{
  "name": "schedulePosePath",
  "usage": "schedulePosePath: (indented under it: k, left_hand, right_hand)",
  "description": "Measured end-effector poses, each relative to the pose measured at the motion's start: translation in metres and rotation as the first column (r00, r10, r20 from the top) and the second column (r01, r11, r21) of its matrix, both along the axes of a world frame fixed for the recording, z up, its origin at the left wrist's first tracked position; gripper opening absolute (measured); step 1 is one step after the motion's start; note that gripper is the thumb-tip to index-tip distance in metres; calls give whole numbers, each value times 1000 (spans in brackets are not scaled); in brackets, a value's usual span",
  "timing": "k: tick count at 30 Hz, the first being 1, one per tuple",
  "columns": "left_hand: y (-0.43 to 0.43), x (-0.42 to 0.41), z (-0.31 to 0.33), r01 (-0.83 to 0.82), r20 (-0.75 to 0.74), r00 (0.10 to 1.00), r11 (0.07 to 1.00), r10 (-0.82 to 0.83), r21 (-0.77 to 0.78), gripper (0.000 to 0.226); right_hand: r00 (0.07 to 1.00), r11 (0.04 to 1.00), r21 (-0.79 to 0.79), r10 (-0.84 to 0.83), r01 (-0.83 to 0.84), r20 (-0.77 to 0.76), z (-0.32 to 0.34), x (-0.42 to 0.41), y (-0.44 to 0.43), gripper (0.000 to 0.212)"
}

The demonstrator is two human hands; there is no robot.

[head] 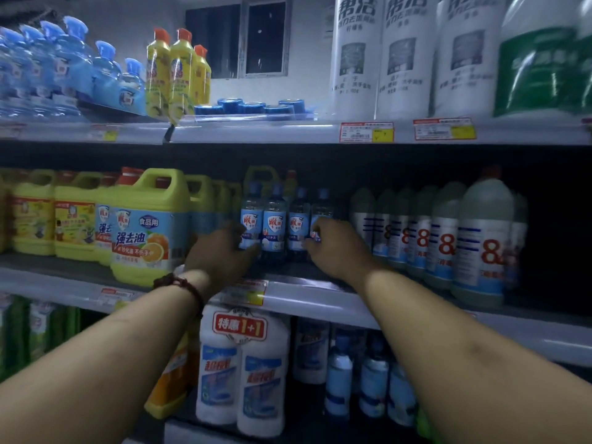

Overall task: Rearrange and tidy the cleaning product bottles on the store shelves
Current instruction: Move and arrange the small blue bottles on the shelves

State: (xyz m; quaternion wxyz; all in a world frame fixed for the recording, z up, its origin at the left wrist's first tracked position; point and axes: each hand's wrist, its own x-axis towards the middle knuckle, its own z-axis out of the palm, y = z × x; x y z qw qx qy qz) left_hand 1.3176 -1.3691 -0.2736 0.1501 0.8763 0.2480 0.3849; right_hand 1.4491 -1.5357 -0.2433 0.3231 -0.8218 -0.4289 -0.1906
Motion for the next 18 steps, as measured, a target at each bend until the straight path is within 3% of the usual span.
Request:
schedulePosePath:
  k: [1,4,9,13,18]
  left_hand:
    - [-13,-6,0,11,-21,1000,1000,-11,2,52]
    - [-56,-22,-4,63,-21,998,997,-62,37,58]
    - [-112,-43,-24,50,-57,998,961,-35,273,57]
    - [-146,-49,-54,146,-109,987,955,-122,258,51]
    - [-165,-39,-104,230,-181,964,950,-194,209,53]
  right_hand:
    - [999,999,-38,18,-16,40,0,-5,-13,11]
    - [994,986,-166,14,4,111,0,-21,-51,40]
    - [991,982,-190,6,19,131,-21,-52,-111,54]
    - [983,979,-202,55,-19,174,-52,-66,-148,45]
    - [986,965,-247,122,-91,114,-107,-62,-178,38]
